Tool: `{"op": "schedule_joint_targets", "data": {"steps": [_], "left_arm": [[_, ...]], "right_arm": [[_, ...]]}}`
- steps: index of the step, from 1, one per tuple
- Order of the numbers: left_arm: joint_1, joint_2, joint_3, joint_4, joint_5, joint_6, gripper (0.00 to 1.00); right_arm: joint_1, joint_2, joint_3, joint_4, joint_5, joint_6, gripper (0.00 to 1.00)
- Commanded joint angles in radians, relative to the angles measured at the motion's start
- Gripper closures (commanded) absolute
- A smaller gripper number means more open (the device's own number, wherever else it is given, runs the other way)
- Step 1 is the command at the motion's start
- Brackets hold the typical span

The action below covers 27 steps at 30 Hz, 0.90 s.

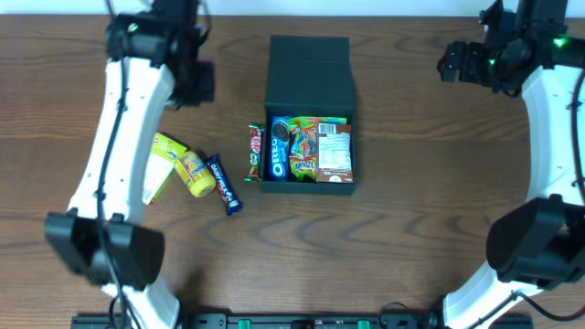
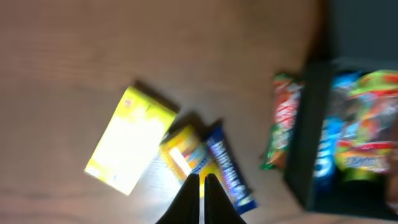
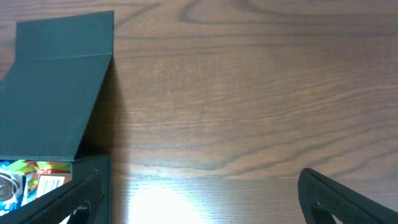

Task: Pack container
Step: 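Withdraw the left gripper and move it to the yellow-green snack box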

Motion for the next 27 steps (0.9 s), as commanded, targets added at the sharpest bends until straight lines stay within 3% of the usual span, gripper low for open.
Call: {"op": "schedule_joint_targets", "data": {"steps": [1,6,9,11,12,15,16,27], "left_arm": [[0.076,-0.061,-0.143,0.04,-0.034,0.109,0.94],[0.208,-0.074,-0.285,0.079,0.204,0.444,0.94],[0.268,-0.074,-0.352,0.124,0.223,0.533,0.93],[0.301,-0.074,-0.386,0.15,0.22,0.585,0.85],[0.315,-0.074,-0.4,0.164,0.22,0.606,0.73],[0.362,-0.073,-0.446,0.213,0.217,0.648,0.14],[0.379,-0.073,-0.464,0.236,0.217,0.664,0.02],[0.422,-0.054,-0.566,0.373,0.224,0.82,0.04]], "right_arm": [[0.005,0.008,-0.006,0.0,-0.013,-0.011,0.01],[0.018,0.008,-0.006,-0.001,-0.012,-0.011,0.01],[0.023,0.008,-0.006,-0.003,-0.011,-0.011,0.01],[0.023,0.008,-0.006,-0.004,-0.011,-0.011,0.01],[0.023,0.008,-0.006,-0.004,-0.011,-0.011,0.01],[0.023,0.008,-0.006,-0.003,-0.011,-0.011,0.01],[0.023,0.008,-0.006,-0.003,-0.011,-0.012,0.01],[0.023,0.008,-0.006,-0.004,-0.007,-0.045,0.01]]}}
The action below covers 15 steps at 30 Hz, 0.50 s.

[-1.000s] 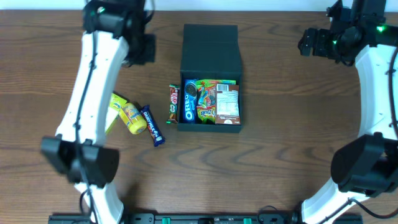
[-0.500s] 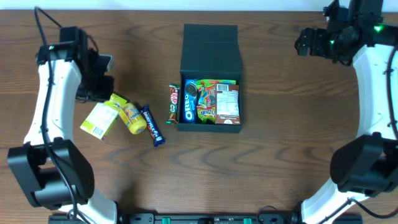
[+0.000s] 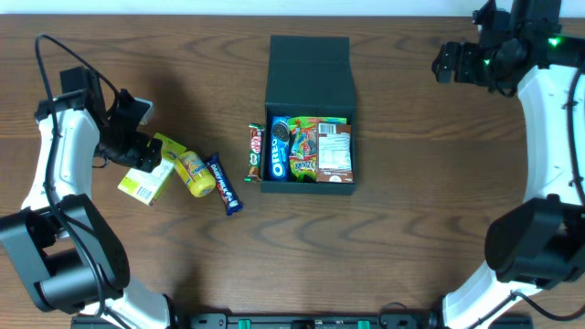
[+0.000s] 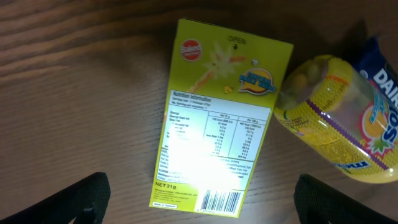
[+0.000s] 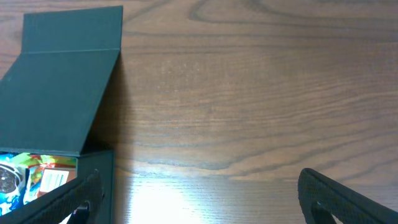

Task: Pack container
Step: 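Withdraw the left gripper and move it to the yellow-green snack box, then grasp the yellow-green snack box with the left gripper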

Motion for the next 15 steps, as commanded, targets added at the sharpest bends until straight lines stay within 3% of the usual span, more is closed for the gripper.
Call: {"op": "schedule_joint_targets", "data": {"steps": [1,15], "left_arm": [[0.003,0.006,-0.008,0.0,0.02,0.073,0.04],[0.003,0.162,-0.008,0.051,0.012,0.156,0.04]], "right_arm": [[0.003,0.008,-0.006,0.0,-0.004,-0.023,0.01],[0.003,0.008,-0.006,-0.016,-0.004,-0.018,0.01]]}}
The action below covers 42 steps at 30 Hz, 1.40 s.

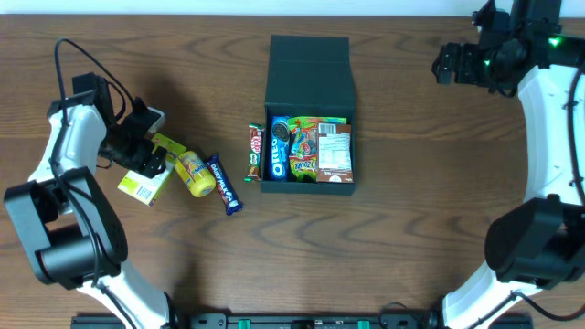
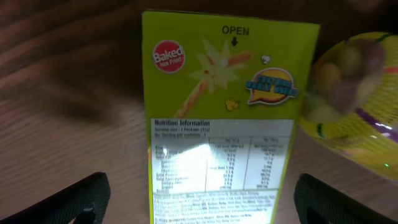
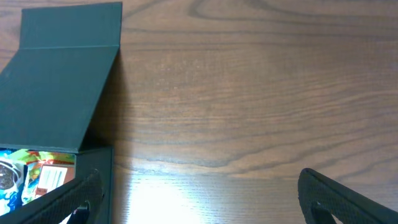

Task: Pack container
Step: 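Grasp the yellow-green snack box with the left gripper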

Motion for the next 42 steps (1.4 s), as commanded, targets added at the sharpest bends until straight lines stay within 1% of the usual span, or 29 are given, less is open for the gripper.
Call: {"op": "schedule_joint_targets", "data": {"steps": [1,8,11,16,20,25,29,33,36,42], "left_arm": [[0.003,0.036,-0.006,0.004,0.006,0.021,0.04],[0.003,0.077,-0.006,0.011,0.006,0.015,0.04],[-0.002,0.079,-0.006,0.014,0.005,-0.01,0.04],[-0.035,0.078,-0.006,0.012,0.004,-0.021,0.04],[-0.057,0.076,0.007,0.009,-0.044,-0.037,0.04],[-0.061,0.073,0.037,-0.001,-0.048,-0.098,0.04],[-0.063,0.072,0.072,-0.036,-0.048,-0.121,0.05],[-0.082,0.072,0.072,-0.047,-0.044,-0.167,0.05],[-0.107,0.072,0.072,-0.071,-0.044,-0.176,0.04],[-0.121,0.072,0.072,-0.06,-0.045,-0.244,0.04]], "right_arm": [[0.003,0.008,-0.006,-0.005,-0.005,-0.01,0.01],[0.003,0.008,-0.006,-0.004,-0.005,0.019,0.01],[0.003,0.008,-0.006,-0.004,-0.005,0.023,0.01],[0.003,0.008,-0.006,-0.003,-0.005,0.023,0.01],[0.003,0.008,-0.006,0.0,-0.004,0.023,0.01],[0.003,0.008,-0.006,0.011,-0.005,0.023,0.01],[0.003,0.008,-0.006,0.023,-0.005,0.023,0.01],[0.003,0.008,-0.006,0.026,-0.005,0.023,0.01],[0.003,0.008,-0.006,0.026,-0.005,0.023,0.01],[0.003,0.008,-0.006,0.026,-0.004,0.023,0.01]]}}
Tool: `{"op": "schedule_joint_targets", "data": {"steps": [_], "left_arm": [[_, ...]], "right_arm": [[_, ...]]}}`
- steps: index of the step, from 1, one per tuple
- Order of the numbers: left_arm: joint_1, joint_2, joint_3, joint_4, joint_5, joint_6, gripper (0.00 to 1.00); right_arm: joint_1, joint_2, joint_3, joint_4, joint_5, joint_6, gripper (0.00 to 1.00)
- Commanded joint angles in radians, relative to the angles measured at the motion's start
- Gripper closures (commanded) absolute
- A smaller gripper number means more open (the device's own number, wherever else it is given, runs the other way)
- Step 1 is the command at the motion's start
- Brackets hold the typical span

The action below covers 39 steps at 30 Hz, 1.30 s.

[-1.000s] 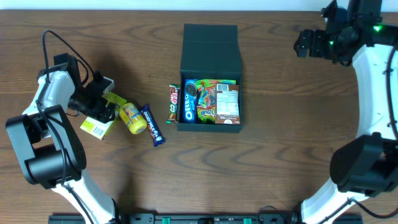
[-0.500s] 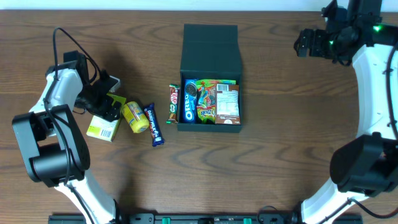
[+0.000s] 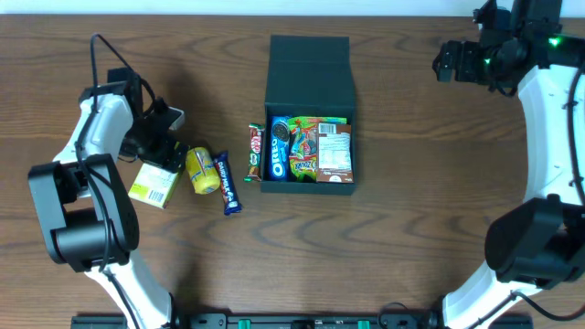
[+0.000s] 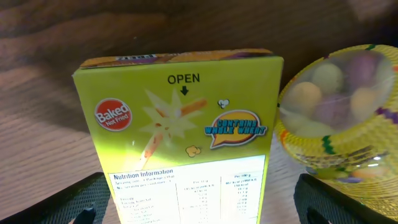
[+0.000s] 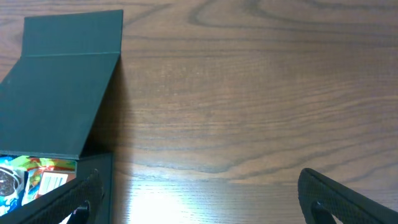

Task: Pack container
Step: 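Grasp the yellow-green snack box with the left gripper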

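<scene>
A dark green container [image 3: 309,185] stands open at mid-table, lid [image 3: 309,71] folded back, with an Oreo pack [image 3: 280,146] and other snack packs inside. To its left lie a KitKat bar [image 3: 256,152], a blue Dairy Milk bar [image 3: 226,184], a yellow candy tub [image 3: 202,171] and a yellow-green snack box [image 3: 154,184]. My left gripper [image 3: 157,151] is open, low over that snack box [image 4: 186,143], one finger on each side of it, with the tub [image 4: 342,118] to its right. My right gripper [image 3: 450,64] hangs open and empty at the far right.
In the right wrist view, the open right gripper [image 5: 208,199] is over bare wood, with the container's lid [image 5: 62,87] at its left. The snacks left of the container lie close together, the tub touching the box and the blue bar.
My left gripper has come lower and closer over the snack box, still open. The box has turned a little and the candy tub has shifted slightly right. The right arm has not moved.
First my left gripper was shut, high above the loose snacks. Then it was open over the yellow-green box, then nearer to it. Now its fingers stand on either side of the box. The right gripper stayed open at the far right throughout.
</scene>
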Motion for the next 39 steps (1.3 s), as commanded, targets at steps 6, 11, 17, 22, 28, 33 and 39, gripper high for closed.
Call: {"op": "schedule_joint_targets", "data": {"steps": [6,11,17,22,28,33,39], "left_arm": [[0.002,0.016,0.002,0.029,-0.009,-0.08,0.04],[0.001,0.016,-0.034,0.062,-0.031,-0.101,0.04],[0.001,0.016,-0.049,0.098,-0.031,-0.103,0.04],[0.001,0.018,-0.069,0.116,-0.059,-0.109,0.04],[0.001,0.019,-0.083,0.13,-0.062,-0.109,0.04],[0.001,0.021,-0.092,0.144,-0.066,-0.109,0.04],[0.001,0.021,-0.107,0.159,-0.081,-0.109,0.0]], "right_arm": [[0.003,0.008,-0.006,0.002,-0.005,0.014,0.01],[0.003,0.008,-0.006,0.002,-0.005,0.014,0.01],[0.003,0.008,-0.006,0.002,-0.005,0.015,0.01],[0.003,0.008,-0.006,-0.001,-0.005,0.015,0.01],[0.003,0.008,-0.006,0.0,-0.005,0.015,0.01],[0.003,0.008,-0.006,0.0,-0.005,0.015,0.01],[0.003,0.008,-0.006,0.0,-0.005,0.015,0.01]]}}
